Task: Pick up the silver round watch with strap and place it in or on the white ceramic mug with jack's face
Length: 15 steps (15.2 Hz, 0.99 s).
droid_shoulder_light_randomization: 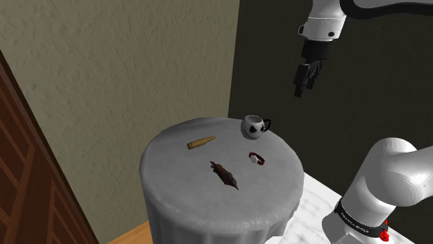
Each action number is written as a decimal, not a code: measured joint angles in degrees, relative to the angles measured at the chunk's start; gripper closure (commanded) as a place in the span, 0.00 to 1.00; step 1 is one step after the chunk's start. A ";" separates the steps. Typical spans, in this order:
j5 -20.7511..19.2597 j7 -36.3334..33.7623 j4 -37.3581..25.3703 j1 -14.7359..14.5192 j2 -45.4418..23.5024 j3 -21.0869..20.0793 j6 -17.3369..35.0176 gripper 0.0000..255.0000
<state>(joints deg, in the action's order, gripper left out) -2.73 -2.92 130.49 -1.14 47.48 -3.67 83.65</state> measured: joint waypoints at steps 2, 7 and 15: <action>0.27 -0.29 0.90 -0.02 -0.12 -0.08 0.78 0.00; 2.54 -2.57 5.95 -0.11 -4.42 -0.72 8.00 0.00; 6.62 -5.87 11.24 -0.56 -15.54 -2.08 21.04 0.00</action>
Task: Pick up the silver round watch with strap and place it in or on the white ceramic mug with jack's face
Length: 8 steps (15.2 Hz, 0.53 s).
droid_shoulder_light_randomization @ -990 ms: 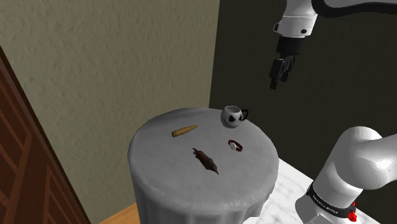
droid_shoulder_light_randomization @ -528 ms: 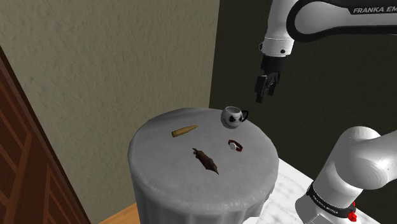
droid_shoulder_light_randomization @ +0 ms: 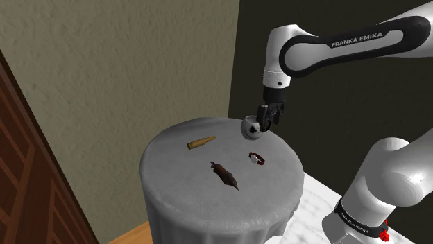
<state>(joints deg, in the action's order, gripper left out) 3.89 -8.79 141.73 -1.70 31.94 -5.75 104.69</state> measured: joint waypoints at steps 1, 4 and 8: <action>0.48 -0.25 0.31 -0.05 -1.61 -0.10 1.52 0.00; 2.16 -1.13 1.82 -0.46 -5.84 -0.60 6.06 0.00; 3.81 -1.92 2.78 -0.91 -11.48 -1.23 11.56 0.00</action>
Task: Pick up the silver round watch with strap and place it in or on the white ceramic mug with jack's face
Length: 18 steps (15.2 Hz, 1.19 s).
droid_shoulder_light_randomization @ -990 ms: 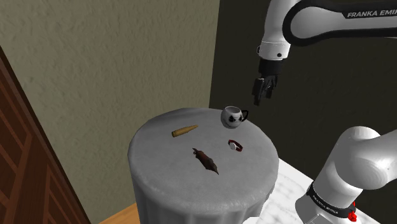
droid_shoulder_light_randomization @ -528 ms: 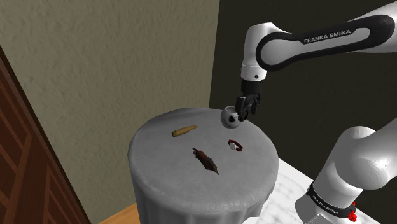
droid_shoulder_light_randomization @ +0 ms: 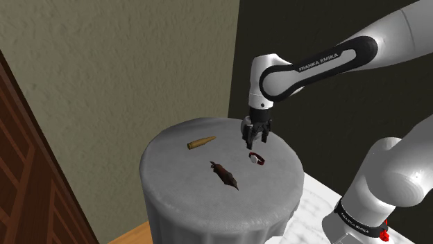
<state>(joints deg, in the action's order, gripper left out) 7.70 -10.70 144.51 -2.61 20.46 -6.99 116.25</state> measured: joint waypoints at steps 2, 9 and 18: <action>0.19 -0.03 0.64 -0.06 -1.27 -0.15 1.85 0.00; 0.66 -0.06 3.47 -0.36 -3.07 -0.60 6.51 0.00; 0.66 -0.06 3.50 -0.37 -3.15 -0.62 6.63 1.00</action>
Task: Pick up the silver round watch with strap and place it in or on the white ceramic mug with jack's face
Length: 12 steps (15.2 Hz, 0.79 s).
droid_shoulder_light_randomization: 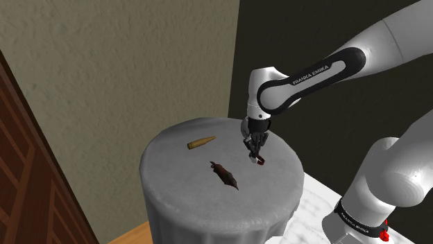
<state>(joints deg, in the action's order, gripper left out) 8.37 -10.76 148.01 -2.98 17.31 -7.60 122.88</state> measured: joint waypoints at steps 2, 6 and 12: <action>0.00 0.00 -0.01 0.00 0.01 0.00 0.00 1.00; 0.01 -0.01 -0.04 -0.01 0.02 -0.01 0.01 1.00; -0.15 -0.27 -2.02 0.03 2.43 0.21 -4.41 1.00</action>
<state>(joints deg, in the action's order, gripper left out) 8.22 -11.04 145.99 -2.95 19.74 -7.39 118.46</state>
